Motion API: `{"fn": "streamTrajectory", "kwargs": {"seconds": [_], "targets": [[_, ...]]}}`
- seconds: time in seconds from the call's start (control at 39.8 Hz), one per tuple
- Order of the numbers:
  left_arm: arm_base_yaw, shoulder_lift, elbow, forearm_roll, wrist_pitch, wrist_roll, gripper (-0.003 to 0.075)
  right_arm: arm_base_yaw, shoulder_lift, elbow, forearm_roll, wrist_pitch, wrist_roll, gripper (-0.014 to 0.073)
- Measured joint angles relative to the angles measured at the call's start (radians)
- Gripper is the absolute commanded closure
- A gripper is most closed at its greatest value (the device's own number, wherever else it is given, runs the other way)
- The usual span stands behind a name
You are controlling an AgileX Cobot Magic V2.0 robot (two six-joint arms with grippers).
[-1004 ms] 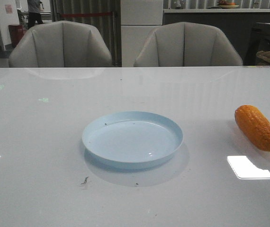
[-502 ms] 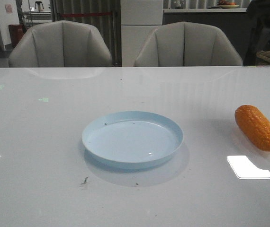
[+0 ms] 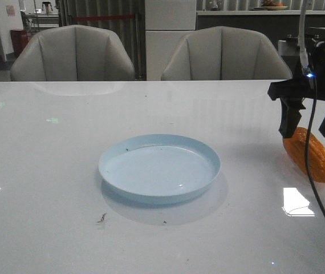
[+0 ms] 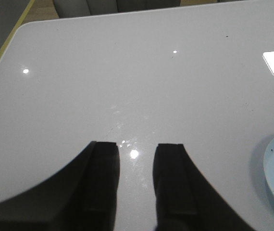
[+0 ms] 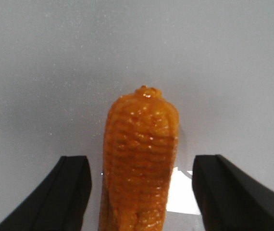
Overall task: Place corn on plate with both arms
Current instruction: 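Close the right gripper around the orange corn cob, then carry the corn with the right gripper and lower it onto the plate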
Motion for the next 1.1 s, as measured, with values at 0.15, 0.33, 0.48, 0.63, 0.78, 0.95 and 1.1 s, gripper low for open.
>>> {"fn": "streamTrajectory", "kwargs": {"seconds": [0.15, 0.33, 0.48, 0.63, 0.78, 0.95, 1.1], "targets": [[0.002, 0.000, 0.000, 0.000, 0.000, 0.000, 0.0443, 0.000, 0.026, -0.001, 0.004, 0.002, 0.000, 0.0058], [0.002, 0.000, 0.000, 0.000, 0.000, 0.000, 0.0443, 0.000, 0.060, -0.002, 0.004, 0.002, 0.000, 0.0168], [0.002, 0.000, 0.000, 0.001, 0.000, 0.000, 0.0443, 0.000, 0.065, -0.011, 0.006, 0.004, 0.000, 0.0293], [0.002, 0.000, 0.000, 0.002, 0.000, 0.000, 0.0443, 0.000, 0.069, -0.059, 0.006, 0.027, 0.000, 0.0302], [0.002, 0.000, 0.000, 0.003, 0.000, 0.000, 0.0443, 0.016, 0.069, -0.167, 0.006, 0.076, -0.031, 0.0302], [0.002, 0.000, 0.000, 0.003, 0.000, 0.000, 0.0443, 0.088, 0.069, -0.326, 0.008, 0.125, -0.076, 0.0302], [0.002, 0.000, 0.000, 0.003, 0.000, 0.000, 0.0443, 0.185, 0.069, -0.415, 0.027, 0.135, -0.089, 0.0302]]}}
